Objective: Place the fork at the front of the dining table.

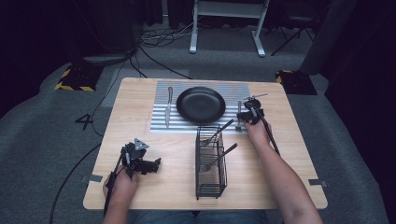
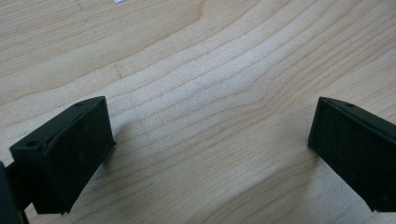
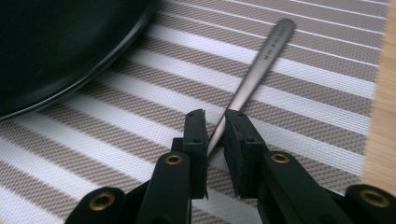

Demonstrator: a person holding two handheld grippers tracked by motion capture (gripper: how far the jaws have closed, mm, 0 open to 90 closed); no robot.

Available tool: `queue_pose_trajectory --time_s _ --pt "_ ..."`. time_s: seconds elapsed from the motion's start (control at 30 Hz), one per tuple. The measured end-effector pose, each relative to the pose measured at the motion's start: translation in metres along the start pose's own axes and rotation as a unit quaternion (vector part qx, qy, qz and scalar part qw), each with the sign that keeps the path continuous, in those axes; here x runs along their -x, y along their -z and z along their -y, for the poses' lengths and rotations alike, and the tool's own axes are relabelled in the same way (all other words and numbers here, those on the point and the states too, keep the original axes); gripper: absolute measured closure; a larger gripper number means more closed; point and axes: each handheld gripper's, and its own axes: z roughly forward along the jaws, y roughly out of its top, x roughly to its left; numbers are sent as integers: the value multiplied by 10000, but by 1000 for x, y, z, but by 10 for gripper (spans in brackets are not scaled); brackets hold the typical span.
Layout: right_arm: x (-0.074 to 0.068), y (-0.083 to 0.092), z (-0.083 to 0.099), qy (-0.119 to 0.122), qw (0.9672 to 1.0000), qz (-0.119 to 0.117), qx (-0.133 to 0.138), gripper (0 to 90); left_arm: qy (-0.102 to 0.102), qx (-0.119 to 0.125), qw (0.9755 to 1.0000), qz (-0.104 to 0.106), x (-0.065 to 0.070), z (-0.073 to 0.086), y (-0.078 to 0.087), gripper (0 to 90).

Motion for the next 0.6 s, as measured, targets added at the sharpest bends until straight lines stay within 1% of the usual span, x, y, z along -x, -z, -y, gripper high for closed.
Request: queue_pose_trajectory --time_s 0.07,0.13,0.2,0.27,0.33,0.37,0.4,0.43,0.47,0.5,0.53,0.57,0.6 --pt "9 -1 1 -234 9996 -129 46 776 0 0 10000 0 0 0 0 1" --pt "13 -1 2 -295 9991 -291 71 746 -1 0 10000 0 0 0 0 1" --pt "14 4 3 -268 9989 -357 173 705 -1 -1 10000 0 0 0 0 1" --pt "12 13 4 -152 9988 -413 204 685 10 0 10000 0 0 0 0 1" --pt "7 25 7 74 9988 -419 222 674 8 1 10000 -3 0 0 0 0" --pt "0 39 14 345 9977 -469 343 663 12 1 10000 -1 0 0 0 0" --pt "-3 46 18 435 9971 -516 350 654 7 0 10000 -3 0 0 0 1" --pt "-3 46 18 435 9971 -516 350 654 7 0 10000 -3 0 0 0 1" --pt "-9 56 28 609 9958 -626 279 645 0 -1 10000 1 0 0 0 1" --pt "-9 56 28 609 9958 -626 279 645 12 2 10000 -1 0 0 0 1" --pt "-13 65 38 638 9940 -862 215 639 -4 -1 10000 -2 0 0 0 0" --pt "-13 65 38 638 9940 -862 215 639 11 0 10000 0 0 0 0 0" --pt "-15 68 42 564 9918 -1129 189 638 1 0 10000 0 0 0 0 1"
